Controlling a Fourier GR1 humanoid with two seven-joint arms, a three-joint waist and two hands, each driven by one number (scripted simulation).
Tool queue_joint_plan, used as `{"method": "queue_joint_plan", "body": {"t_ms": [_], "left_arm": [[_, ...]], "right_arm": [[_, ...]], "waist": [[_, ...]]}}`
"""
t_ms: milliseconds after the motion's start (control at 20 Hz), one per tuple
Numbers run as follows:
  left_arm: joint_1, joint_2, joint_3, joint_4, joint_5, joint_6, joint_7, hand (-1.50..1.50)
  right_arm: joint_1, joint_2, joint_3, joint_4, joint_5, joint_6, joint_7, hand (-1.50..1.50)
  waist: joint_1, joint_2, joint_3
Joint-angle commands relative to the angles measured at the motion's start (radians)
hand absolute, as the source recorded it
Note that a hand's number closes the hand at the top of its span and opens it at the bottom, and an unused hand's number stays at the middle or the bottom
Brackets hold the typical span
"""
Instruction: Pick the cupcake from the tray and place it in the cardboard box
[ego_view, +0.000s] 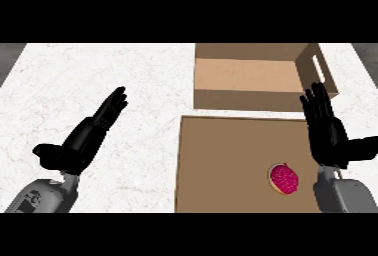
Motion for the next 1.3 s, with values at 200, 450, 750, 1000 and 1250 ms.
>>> {"method": "queue_joint_plan", "body": {"t_ms": [200,450,750,1000,1250], "left_arm": [[-0.041,-0.014,-0.009,0.077,-0.123,0.057,0.004,0.0],[-0.015,0.005,-0.011,0.058,-0.09,0.033,0.033,0.0],[-0.011,-0.041,-0.033,0.056,-0.108,0.068,0.055,0.0],[-0.017,-0.038,-0.036,0.035,-0.131,0.074,0.07,0.0],[-0.05,-0.036,-0.017,0.042,-0.119,0.051,0.085,0.0]], "right_arm": [[0.27,-0.055,0.194,-0.184,0.233,-0.083,0.143,-1.5],[0.331,-0.291,0.187,-0.101,0.615,-0.206,-0.011,-1.5],[0.498,-0.381,0.298,-0.284,0.962,-0.367,0.012,-1.5],[0.637,-0.455,0.307,-0.634,1.142,-0.249,0.326,-1.5],[0.763,-0.503,0.389,-0.93,1.163,0.021,0.55,-1.5]], "waist": [[-0.016,-0.046,0.015],[-0.034,-0.048,0.005],[-0.046,-0.057,0.01],[-0.029,-0.052,0.009],[-0.016,-0.047,0.011]]}}
